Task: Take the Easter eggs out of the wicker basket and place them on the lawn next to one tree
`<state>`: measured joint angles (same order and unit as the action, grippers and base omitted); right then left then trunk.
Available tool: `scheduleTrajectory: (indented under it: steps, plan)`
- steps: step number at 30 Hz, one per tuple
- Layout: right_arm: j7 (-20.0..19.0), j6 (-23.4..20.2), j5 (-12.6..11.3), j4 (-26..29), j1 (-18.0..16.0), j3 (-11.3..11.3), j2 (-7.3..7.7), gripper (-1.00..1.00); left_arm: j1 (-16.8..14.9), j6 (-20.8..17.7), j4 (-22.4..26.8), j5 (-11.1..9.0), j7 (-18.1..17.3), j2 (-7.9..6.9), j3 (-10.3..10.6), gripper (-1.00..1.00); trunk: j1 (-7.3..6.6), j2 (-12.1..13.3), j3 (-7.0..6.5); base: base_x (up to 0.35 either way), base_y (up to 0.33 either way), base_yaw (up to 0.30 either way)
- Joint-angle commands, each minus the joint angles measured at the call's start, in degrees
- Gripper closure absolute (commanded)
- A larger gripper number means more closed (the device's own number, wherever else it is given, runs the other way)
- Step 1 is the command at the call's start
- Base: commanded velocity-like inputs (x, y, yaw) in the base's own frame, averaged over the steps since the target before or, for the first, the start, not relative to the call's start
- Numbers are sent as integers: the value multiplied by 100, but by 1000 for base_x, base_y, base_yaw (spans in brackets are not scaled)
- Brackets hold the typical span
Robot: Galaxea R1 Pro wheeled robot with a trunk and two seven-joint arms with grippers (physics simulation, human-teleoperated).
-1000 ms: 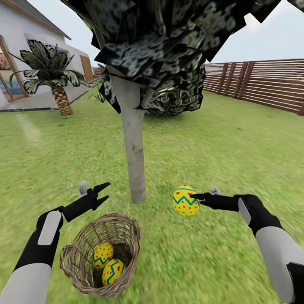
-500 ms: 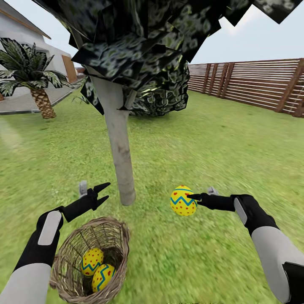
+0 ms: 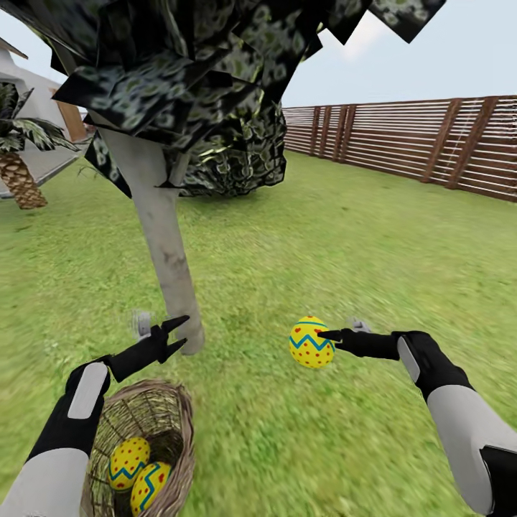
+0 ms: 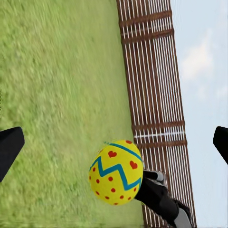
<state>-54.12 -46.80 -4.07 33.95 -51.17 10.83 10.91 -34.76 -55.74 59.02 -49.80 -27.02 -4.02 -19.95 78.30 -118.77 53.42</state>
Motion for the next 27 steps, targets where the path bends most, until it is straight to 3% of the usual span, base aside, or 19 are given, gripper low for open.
scheduleTrajectory:
  steps: [1, 27]
  plan:
    - [6, -48, -41, -3, -5, 7, -1, 100, -4, -34, -67, 7, -30, -1, -11, -100, -1, -2, 9, 0, 0, -281]
    - [50, -48, -41, -11, -5, 7, -1, 100, -4, -26, -118, 5, -31, 6, -9, -100, -1, -2, 108, 0, 0, -281]
